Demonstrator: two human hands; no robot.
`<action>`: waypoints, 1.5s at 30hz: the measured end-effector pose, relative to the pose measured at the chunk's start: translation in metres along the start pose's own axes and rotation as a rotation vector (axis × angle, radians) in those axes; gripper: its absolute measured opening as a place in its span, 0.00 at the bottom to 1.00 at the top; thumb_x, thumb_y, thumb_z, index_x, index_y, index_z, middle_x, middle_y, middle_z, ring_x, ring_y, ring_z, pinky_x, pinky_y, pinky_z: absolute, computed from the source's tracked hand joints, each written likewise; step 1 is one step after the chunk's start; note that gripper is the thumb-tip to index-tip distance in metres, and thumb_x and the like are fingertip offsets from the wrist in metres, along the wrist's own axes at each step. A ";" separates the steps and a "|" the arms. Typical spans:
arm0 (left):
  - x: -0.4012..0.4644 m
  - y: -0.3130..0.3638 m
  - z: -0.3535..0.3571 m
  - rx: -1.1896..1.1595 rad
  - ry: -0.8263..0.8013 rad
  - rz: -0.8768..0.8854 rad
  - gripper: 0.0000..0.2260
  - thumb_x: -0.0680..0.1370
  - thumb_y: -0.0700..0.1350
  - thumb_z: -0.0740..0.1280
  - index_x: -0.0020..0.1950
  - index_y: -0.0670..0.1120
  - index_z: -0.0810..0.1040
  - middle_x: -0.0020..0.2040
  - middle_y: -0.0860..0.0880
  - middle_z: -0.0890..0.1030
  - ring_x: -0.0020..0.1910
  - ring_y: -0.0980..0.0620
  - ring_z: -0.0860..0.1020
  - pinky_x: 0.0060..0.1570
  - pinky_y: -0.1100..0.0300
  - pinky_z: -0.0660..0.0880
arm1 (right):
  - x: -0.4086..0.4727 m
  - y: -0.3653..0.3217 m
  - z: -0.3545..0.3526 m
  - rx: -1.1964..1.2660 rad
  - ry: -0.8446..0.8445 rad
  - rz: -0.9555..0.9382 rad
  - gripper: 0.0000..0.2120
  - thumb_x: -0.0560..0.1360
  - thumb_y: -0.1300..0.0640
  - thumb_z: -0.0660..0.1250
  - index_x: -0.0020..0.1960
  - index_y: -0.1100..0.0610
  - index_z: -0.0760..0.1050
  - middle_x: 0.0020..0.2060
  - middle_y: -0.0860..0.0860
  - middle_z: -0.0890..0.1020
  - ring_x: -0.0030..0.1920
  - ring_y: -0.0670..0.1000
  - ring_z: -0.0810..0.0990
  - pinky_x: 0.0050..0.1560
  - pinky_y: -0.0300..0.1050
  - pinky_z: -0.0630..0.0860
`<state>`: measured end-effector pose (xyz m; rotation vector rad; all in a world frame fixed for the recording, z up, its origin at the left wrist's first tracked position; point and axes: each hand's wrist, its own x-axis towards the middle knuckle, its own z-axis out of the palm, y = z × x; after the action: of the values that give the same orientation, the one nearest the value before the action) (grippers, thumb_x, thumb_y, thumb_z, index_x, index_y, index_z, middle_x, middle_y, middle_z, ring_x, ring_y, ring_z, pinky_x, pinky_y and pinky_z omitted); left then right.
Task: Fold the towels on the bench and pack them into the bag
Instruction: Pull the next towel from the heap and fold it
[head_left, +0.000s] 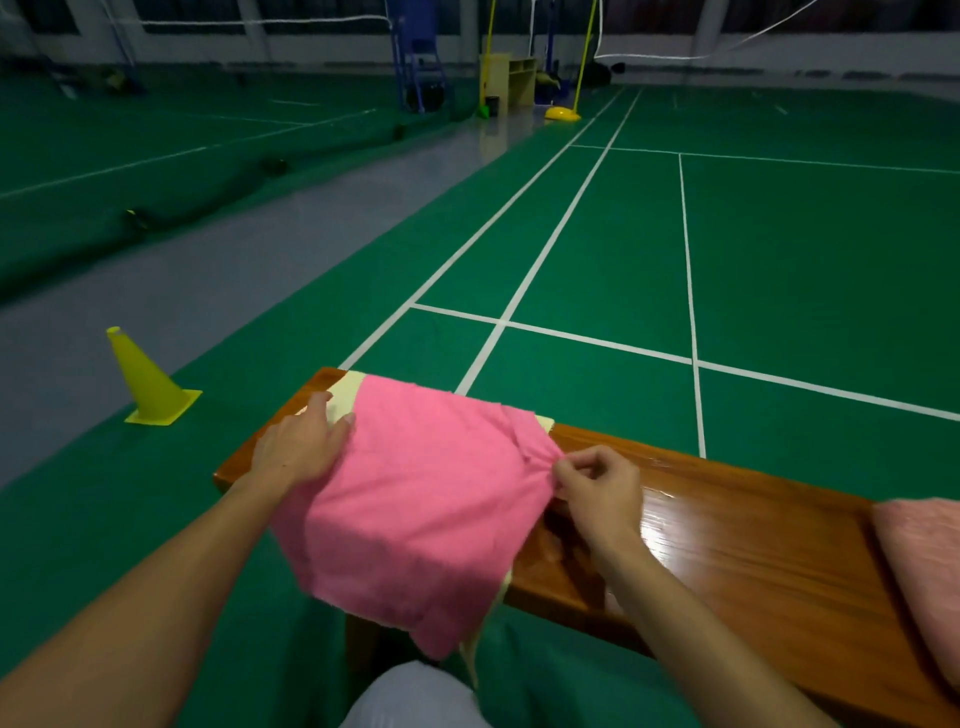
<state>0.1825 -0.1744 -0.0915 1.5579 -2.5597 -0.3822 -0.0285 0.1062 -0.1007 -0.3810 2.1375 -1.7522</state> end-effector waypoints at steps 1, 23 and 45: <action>0.000 -0.001 0.003 0.024 -0.031 0.015 0.30 0.82 0.69 0.55 0.80 0.53 0.63 0.72 0.38 0.77 0.69 0.33 0.76 0.65 0.41 0.72 | 0.004 0.005 -0.023 0.031 0.035 -0.010 0.04 0.74 0.67 0.74 0.43 0.61 0.81 0.36 0.57 0.84 0.38 0.59 0.85 0.41 0.57 0.85; -0.113 0.199 0.044 0.034 -0.106 0.532 0.24 0.83 0.65 0.60 0.75 0.55 0.72 0.73 0.53 0.77 0.69 0.51 0.76 0.67 0.48 0.76 | 0.039 0.057 -0.259 -0.274 0.143 -0.167 0.04 0.79 0.67 0.69 0.46 0.63 0.76 0.39 0.58 0.81 0.38 0.53 0.77 0.40 0.40 0.71; -0.112 0.266 0.038 -1.062 -0.452 0.303 0.09 0.76 0.47 0.77 0.56 0.52 0.89 0.56 0.50 0.88 0.55 0.48 0.85 0.55 0.50 0.81 | 0.029 0.026 -0.314 0.006 0.008 -0.050 0.10 0.73 0.63 0.80 0.53 0.55 0.87 0.50 0.53 0.88 0.42 0.45 0.85 0.38 0.37 0.79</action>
<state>-0.0015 0.0473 -0.0513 0.7145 -2.0815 -1.8099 -0.1896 0.3776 -0.0747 -0.4303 2.1459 -1.7899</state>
